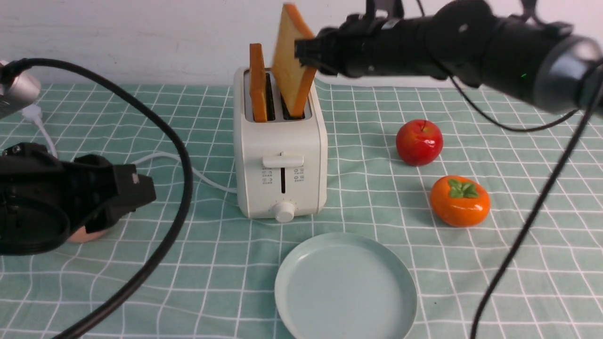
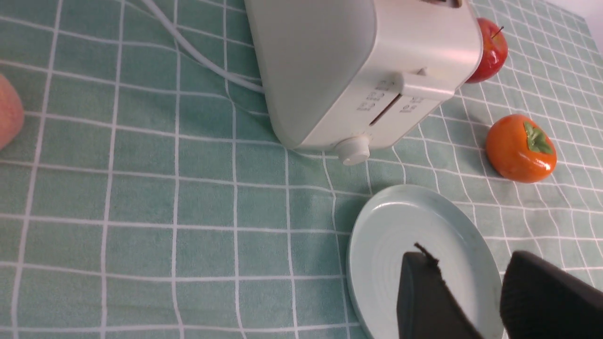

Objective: Take toasted bread from bread machine on blue coffee table place on plate.
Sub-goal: 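Grasp the toast slice in the toaster and pull it up out of the slot with the right gripper, then place the held slice of bread on top of the slice on the plate with the right gripper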

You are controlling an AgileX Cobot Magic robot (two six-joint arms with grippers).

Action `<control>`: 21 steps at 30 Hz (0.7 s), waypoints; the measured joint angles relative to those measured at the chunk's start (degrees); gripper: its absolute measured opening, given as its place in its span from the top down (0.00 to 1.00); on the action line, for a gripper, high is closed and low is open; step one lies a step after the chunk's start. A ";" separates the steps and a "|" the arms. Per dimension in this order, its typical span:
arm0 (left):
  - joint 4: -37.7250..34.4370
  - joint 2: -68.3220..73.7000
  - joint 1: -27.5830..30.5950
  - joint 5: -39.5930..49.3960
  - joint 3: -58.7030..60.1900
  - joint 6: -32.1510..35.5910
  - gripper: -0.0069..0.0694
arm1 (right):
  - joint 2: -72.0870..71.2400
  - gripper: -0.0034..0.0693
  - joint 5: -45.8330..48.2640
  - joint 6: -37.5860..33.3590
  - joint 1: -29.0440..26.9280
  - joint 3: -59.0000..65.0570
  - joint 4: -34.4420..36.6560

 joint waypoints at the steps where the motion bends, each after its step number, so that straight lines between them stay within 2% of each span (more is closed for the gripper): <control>1: 0.00 -0.04 0.00 -0.24 -0.47 0.13 0.59 | -2.31 0.79 1.25 0.00 -0.52 0.00 -0.80; 5: 0.00 -0.24 0.00 -0.45 -3.51 0.53 0.59 | -11.05 0.79 8.44 0.00 -4.40 -0.10 -6.08; 9: -0.05 -0.62 0.00 -0.60 -6.97 1.57 0.59 | -18.41 0.79 21.29 0.89 -9.90 -0.37 -11.38; 12: -0.05 -0.62 0.00 -0.78 -8.01 1.82 0.59 | -21.37 0.79 36.05 5.67 -14.45 -0.61 -14.15; 14: -0.05 -0.62 0.00 -0.45 -8.01 1.81 0.59 | -21.43 0.79 41.98 8.86 -15.77 0.16 -14.71; 17: -0.05 -0.62 0.00 0.47 -8.01 1.81 0.59 | -21.25 0.79 46.77 14.07 -16.00 5.11 -14.56; 21: -0.05 -0.62 0.00 0.78 -8.01 1.81 0.59 | -21.15 0.79 44.27 17.05 -13.92 17.17 -9.37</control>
